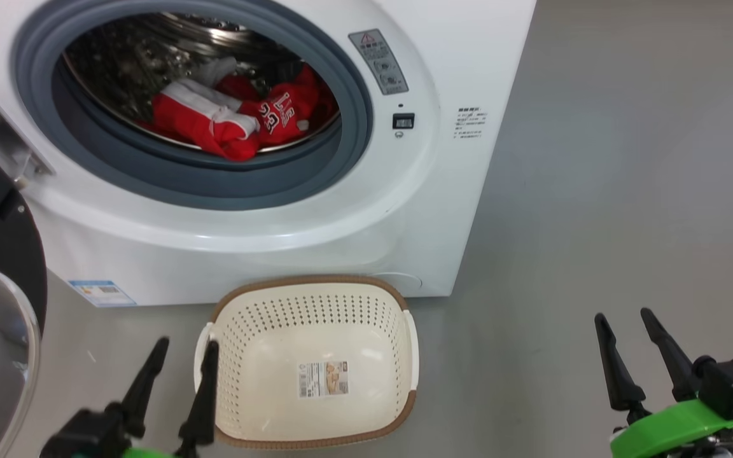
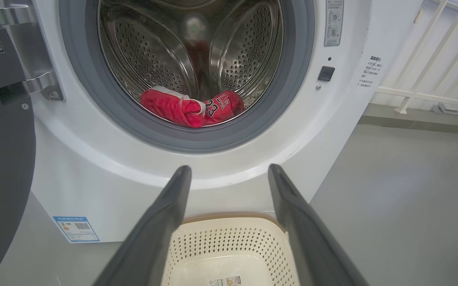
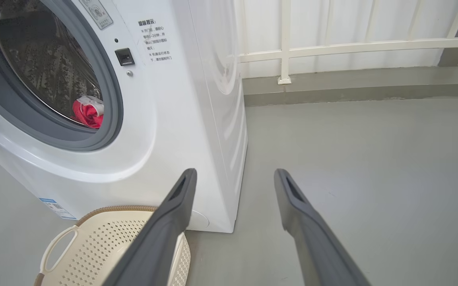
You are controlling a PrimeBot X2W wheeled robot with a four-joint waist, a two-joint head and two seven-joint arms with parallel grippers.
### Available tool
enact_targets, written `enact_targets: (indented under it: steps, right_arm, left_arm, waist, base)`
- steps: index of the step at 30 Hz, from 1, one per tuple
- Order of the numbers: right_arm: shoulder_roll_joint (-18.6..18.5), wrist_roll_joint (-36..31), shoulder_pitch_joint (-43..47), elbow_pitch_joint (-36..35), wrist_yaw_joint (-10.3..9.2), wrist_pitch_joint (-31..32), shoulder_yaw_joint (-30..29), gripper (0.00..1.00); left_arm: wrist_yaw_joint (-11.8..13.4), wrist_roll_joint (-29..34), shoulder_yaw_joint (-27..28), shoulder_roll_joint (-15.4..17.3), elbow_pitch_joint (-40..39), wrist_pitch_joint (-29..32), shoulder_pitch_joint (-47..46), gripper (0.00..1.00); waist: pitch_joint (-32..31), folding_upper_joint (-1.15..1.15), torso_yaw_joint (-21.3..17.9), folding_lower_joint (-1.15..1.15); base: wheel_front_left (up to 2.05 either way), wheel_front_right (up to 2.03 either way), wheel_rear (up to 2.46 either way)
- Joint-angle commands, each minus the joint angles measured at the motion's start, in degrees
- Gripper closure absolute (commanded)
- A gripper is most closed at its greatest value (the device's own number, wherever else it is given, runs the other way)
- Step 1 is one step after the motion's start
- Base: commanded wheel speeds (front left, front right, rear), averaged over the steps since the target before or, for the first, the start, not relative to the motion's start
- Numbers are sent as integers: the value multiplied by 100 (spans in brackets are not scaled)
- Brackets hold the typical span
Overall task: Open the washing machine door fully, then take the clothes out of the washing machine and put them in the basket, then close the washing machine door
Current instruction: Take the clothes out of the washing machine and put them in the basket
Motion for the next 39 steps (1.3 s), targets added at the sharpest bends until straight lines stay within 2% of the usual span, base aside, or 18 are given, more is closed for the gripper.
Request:
enact_targets:
  steps: [1,13,20,30,39]
  right_arm:
    - [-41,-47,-252,-151,28,-54,147,0]
    - [68,-44,-687,-186,28,-54,276,0]
    - [150,-28,-894,-205,28,-54,321,0]
    - [232,-16,-1225,-267,28,-54,310,0]
    - [311,3,-1486,-321,28,-54,352,0]
  left_arm:
    - [-31,90,159,33,-3,-29,-411,0]
    - [-9,500,37,53,1413,-29,-2572,0]
    - [132,711,-13,162,2497,-7,-3720,0]
    - [398,936,-150,359,4041,327,-5526,0]
    - [623,1108,-315,505,5098,411,-6647,0]
  waist:
    - [149,0,5,0]
    - [958,0,-230,0]
    - [1328,0,-407,0]
    - [1882,0,-561,0]
    - [2276,0,-657,0]
  base:
    - [0,0,0]
    - [0,0,0]
    - [0,0,0]
    - [0,0,0]
    - [0,0,0]
